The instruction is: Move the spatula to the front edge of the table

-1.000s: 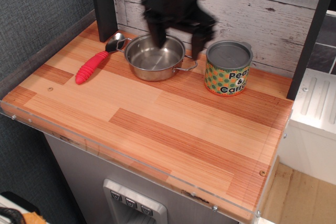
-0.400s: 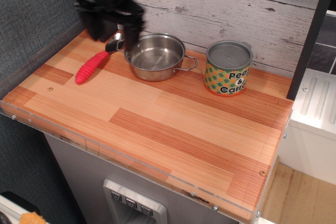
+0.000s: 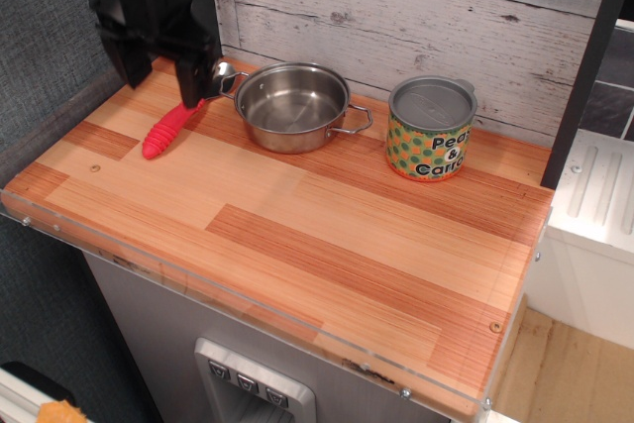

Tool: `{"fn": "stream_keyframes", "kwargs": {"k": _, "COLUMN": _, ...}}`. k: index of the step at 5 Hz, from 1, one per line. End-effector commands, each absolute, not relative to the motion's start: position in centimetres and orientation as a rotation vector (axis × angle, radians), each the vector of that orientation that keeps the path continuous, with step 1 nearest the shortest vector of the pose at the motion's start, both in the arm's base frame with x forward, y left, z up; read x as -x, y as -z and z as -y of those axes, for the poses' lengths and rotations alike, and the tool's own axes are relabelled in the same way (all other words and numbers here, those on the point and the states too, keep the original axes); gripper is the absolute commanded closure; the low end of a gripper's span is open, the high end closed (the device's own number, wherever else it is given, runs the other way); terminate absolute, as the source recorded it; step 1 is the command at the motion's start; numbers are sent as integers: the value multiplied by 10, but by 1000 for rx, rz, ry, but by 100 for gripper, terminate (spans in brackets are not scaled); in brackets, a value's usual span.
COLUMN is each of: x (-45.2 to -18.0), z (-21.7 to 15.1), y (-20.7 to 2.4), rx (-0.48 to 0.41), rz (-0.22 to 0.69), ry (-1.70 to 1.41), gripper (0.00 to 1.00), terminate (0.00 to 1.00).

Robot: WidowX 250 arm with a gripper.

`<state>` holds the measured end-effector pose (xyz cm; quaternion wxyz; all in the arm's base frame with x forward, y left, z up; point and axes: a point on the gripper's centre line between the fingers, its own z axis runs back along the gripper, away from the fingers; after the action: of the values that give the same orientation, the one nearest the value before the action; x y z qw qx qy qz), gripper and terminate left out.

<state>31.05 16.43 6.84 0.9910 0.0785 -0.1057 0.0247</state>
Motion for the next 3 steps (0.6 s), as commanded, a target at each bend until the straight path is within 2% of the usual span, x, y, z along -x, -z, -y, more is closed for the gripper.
{"fn": "stream_keyframes", "kwargs": {"k": 1, "x": -325, "z": -179, "y": -56, "rx": -144, "rz": 236, "ry": 0, "gripper": 0, "terminate": 0}}
{"fn": "stream_keyframes", "kwargs": {"k": 3, "x": -331, "z": -187, "y": -37, "rx": -145, "rz": 198, "ry": 18, "gripper": 0, "terminate": 0}}
